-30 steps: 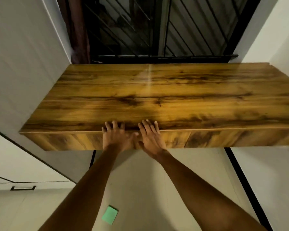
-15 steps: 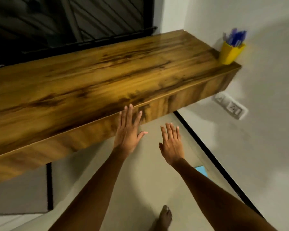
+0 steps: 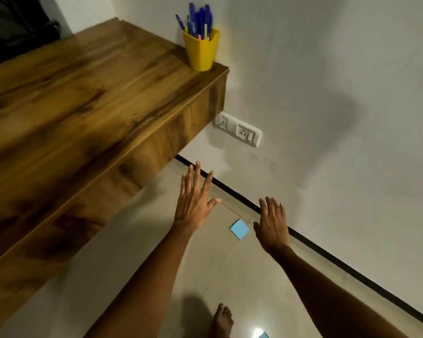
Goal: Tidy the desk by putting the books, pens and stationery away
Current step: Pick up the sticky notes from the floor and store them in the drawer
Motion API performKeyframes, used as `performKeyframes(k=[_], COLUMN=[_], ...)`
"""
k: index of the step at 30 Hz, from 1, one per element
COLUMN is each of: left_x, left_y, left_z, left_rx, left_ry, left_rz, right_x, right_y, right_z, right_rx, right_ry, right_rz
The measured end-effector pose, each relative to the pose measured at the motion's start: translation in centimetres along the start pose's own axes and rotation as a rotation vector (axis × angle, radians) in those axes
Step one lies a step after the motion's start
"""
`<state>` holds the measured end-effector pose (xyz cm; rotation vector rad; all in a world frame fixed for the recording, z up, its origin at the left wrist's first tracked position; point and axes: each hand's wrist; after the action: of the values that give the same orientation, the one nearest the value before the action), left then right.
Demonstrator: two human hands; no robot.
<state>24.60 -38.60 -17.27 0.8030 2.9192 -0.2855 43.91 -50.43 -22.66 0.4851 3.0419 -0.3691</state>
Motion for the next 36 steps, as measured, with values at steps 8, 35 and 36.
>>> performKeyframes(k=[8,35,36], left_x=[-2.8,-7.4,-7.7], left_y=[6.3,22.1,22.7], left_z=[5.1,59.5,60.6], left_rx=[0.147,0.466,0.453], left_ry=[0.021,-0.333,-0.307], left_rz=[0.153,-0.054,-0.063], right_x=[-2.2,-3.4,-3.4], right_y=[1.9,15.9,16.2], right_z=[4.5,51.9,53.0], right_rx=[0.071,-0.099,-0.098], right_ry=[0.193,0.384,0.387], right_rz=[0.143,0.452,0.463])
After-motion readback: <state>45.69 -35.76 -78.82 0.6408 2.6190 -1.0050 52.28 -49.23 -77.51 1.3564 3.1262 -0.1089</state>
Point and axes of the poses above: each hand's wrist, its own y-axis towards the middle knuckle, its own z-axis out of the palm, x = y × z, and after that the axes turned 9 degrees about x, right-handed
